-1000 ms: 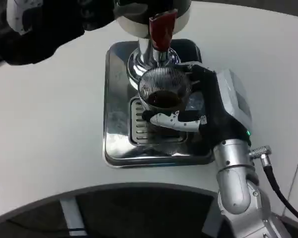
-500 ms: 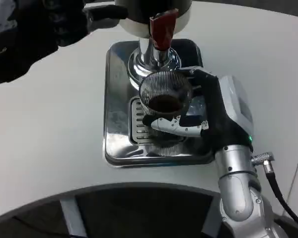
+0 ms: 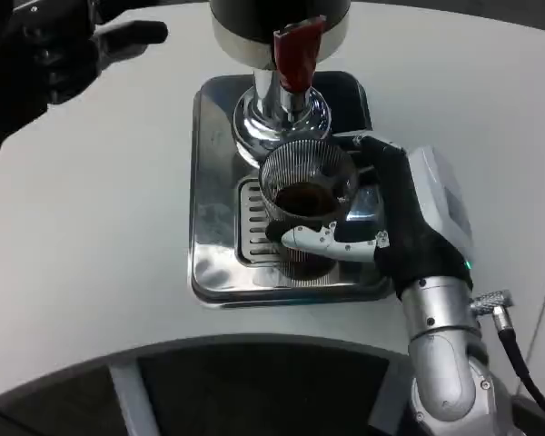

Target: Grasp the cup under the faucet to collect the drink, then remove the cup.

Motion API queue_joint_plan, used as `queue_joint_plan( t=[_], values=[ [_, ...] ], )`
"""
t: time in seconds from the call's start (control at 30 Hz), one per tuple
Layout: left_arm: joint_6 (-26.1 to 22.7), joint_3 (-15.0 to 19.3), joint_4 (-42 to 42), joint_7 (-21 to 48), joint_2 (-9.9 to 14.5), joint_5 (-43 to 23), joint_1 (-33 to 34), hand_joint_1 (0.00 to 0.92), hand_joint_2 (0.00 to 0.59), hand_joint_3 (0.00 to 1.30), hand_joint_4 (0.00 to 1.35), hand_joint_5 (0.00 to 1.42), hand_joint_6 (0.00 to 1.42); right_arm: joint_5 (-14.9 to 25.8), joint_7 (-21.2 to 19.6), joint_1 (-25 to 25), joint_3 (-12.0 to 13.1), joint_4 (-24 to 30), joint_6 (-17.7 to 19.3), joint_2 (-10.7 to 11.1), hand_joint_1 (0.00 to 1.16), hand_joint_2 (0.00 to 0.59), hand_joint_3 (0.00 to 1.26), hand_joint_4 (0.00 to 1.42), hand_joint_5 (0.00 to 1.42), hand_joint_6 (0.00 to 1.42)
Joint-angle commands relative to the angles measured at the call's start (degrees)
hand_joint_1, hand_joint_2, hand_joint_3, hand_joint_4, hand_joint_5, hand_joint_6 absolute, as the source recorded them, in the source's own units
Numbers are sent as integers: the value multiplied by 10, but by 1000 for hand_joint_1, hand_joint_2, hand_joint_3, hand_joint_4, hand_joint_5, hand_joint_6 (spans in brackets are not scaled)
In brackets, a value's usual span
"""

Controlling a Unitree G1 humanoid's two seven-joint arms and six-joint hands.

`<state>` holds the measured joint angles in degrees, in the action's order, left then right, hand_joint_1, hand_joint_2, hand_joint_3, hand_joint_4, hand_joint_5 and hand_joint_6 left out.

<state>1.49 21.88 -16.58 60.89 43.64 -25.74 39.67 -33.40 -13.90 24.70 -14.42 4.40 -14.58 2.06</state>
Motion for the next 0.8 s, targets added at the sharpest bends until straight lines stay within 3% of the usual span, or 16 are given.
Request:
queue_joint_plan(
  t=[0.03,0.4,0.8],
  values=[
    [35,9,34,-21,19,24,-57,0,82,96,0,32,0,-8,5,-18,-4,38,-2,-6,1162,82,931,1017,1122,1406],
    [105,12,90,-80,25,80,-178,0,72,42,0,0,0,-19,19,-42,-5,87,-12,-8,1162,82,931,1017,1122,1406],
    [197,-30,116,-136,0,142,-255,0,56,0,0,0,0,-25,44,-64,-11,135,-27,-12,1162,82,931,1017,1122,1406]
  ],
)
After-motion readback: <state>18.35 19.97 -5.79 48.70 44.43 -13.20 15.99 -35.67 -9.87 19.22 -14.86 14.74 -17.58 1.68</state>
